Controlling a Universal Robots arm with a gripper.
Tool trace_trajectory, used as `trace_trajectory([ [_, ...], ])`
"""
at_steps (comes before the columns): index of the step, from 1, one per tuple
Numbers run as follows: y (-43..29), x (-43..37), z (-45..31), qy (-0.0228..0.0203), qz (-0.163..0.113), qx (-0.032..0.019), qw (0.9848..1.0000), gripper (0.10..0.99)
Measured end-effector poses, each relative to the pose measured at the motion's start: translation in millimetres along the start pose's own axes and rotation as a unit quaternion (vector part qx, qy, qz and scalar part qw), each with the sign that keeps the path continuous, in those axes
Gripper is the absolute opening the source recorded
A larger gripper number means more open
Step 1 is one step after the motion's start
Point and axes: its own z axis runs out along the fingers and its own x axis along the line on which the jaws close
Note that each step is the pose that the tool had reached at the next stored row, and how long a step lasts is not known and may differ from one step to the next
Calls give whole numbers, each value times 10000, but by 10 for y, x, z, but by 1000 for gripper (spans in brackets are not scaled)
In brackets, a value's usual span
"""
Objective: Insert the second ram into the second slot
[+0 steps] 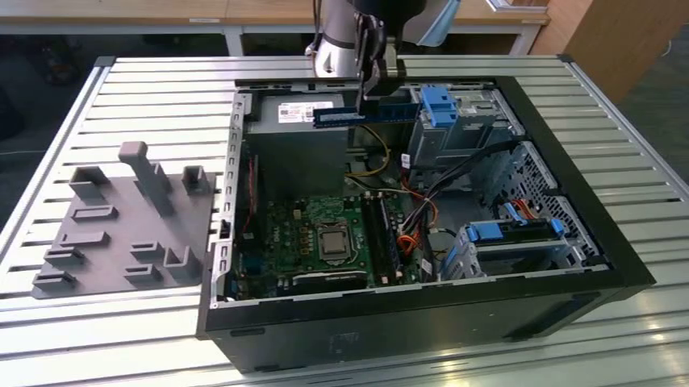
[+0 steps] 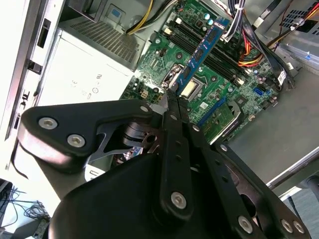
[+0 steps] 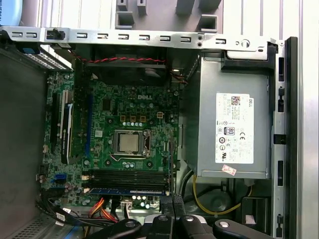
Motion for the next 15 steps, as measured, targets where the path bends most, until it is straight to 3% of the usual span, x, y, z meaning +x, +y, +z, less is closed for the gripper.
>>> trace_trajectory([
  [15,2,61,-1,0,0,0,10000,114],
])
